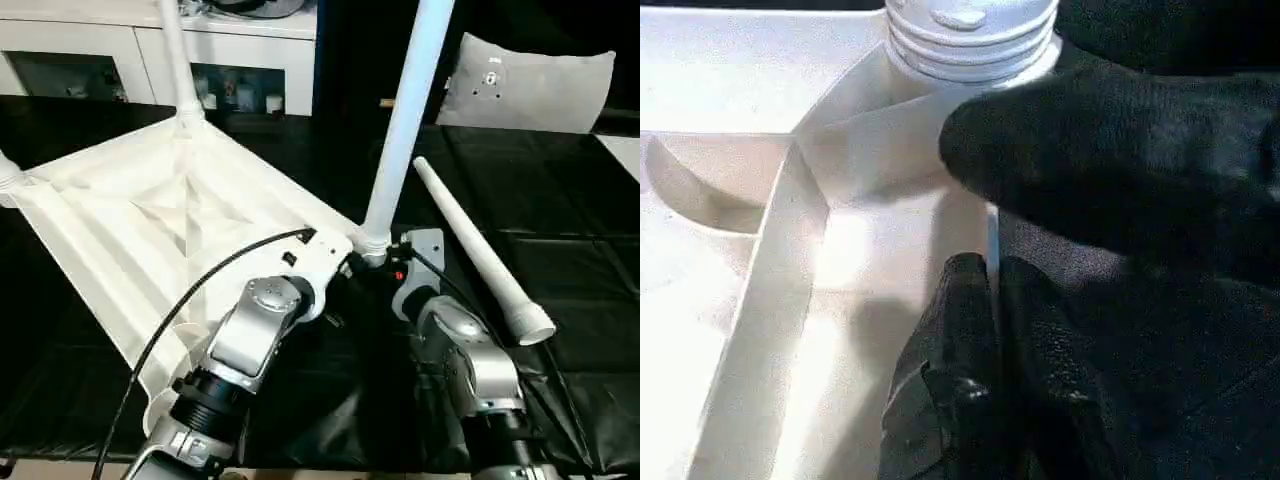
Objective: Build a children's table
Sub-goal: Rotate leg to tighten
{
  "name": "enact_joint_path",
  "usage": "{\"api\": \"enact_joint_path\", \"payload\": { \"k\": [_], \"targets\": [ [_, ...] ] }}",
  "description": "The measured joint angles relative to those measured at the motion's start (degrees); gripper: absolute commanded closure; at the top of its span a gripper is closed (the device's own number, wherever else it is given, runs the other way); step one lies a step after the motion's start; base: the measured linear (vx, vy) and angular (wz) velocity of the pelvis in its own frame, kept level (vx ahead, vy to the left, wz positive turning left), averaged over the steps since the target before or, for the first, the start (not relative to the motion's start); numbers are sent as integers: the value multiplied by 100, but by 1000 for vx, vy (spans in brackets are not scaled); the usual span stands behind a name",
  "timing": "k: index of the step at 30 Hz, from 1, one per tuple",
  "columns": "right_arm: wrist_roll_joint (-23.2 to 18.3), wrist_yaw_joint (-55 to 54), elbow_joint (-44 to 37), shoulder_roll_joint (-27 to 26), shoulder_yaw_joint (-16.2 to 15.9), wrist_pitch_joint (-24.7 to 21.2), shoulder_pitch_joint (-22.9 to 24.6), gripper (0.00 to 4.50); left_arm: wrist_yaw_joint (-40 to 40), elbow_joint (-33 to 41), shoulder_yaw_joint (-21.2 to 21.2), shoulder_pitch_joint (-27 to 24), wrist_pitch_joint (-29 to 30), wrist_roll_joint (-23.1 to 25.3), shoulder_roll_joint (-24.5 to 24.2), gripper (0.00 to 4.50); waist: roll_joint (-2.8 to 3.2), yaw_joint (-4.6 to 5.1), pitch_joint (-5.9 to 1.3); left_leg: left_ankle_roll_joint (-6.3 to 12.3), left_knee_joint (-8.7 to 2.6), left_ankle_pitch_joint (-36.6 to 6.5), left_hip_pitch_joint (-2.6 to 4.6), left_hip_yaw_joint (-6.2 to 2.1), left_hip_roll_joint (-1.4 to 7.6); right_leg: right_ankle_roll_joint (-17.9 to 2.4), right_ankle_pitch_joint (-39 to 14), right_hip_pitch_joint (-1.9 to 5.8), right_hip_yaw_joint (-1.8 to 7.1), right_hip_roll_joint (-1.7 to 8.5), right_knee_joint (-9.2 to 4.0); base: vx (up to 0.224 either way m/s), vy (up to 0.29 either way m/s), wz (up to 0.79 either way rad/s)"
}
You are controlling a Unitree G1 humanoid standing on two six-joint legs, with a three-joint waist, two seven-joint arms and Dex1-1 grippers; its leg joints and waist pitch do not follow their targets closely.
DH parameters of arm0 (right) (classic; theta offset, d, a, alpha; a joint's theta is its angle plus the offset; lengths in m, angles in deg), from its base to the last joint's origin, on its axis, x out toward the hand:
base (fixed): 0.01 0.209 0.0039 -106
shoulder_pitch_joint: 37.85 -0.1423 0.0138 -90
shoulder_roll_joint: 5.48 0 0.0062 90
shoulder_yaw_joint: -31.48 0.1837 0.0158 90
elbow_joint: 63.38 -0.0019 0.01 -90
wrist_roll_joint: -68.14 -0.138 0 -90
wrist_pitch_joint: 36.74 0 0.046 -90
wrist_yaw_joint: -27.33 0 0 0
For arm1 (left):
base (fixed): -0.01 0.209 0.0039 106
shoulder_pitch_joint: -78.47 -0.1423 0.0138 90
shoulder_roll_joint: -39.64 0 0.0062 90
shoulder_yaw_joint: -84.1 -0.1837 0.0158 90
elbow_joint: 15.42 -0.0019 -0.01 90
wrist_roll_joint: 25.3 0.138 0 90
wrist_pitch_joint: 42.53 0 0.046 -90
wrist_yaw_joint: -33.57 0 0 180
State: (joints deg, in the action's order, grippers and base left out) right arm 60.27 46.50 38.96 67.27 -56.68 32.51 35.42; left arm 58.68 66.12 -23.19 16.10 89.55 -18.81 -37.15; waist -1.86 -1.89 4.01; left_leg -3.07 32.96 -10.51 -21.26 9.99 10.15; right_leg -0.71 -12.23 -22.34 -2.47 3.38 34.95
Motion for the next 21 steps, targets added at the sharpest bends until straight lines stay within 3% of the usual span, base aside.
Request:
{"api": "enact_joint_path", "payload": {
  "k": [2, 3, 8, 11, 16, 20, 21],
  "targets": [
    [-13, 45, -9, 116, 5, -11, 191, 6, 11, -36, -20, 12, -74, -1, -27, 450, 7, -10, 5, -1, 0, 1, -2, 0, 0, 0, 0, 0, 0, 0, 1, 0, 0, 0],
    [-58, 104, -60, 205, 20, -9, 278, 1, 38, -54, -17, 15, -115, -10, -30, 423, 16, -7, 11, -1, 0, 1, -2, 1, -1, 0, 1, 0, 2, 1, 2, 0, 0, 0],
    [-338, 410, -556, 571, 337, 35, 352, 0, 304, 15, 282, -17, -350, -392, -36, 389, 10, -30, 26, -8, 2, 6, -6, 0, 5, 2, 2, -4, -5, 0, 6, 0, 0, 0],
    [-563, 698, -691, 847, 503, 83, 268, 0, 475, 225, 291, -35, -392, -570, -73, 357, 10, -62, 25, 22, 12, 16, -16, 1, 2, 1, 2, -5, -4, 1, 3, 0, 0, 0],
    [-1012, 1386, -798, 1431, 696, -135, -61, 0, 785, 633, 386, -85, -314, -836, -262, 357, 2, -86, 21, 33, 23, 18, -14, 1, 5, 1, 2, -4, -6, 1, 11, 0, 0, 0],
    [-1055, 1937, -768, 1727, 532, -236, -148, 0, 1261, 1164, 389, -147, 90, -972, -1013, 357, 0, -84, 21, 30, 29, 19, -8, 1, 10, 1, 2, -6, -9, 0, 33, 0, 0, 0],
    [-1053, 2219, -697, 1835, 342, -249, -234, 0, 1621, 1520, 352, -313, 192, -1046, -1605, 357, -3, -42, 22, 30, 33, 20, -6, 3, 14, 0, 2, -12, -6, -3, 41, 0, 0, 0]
  ]
}}
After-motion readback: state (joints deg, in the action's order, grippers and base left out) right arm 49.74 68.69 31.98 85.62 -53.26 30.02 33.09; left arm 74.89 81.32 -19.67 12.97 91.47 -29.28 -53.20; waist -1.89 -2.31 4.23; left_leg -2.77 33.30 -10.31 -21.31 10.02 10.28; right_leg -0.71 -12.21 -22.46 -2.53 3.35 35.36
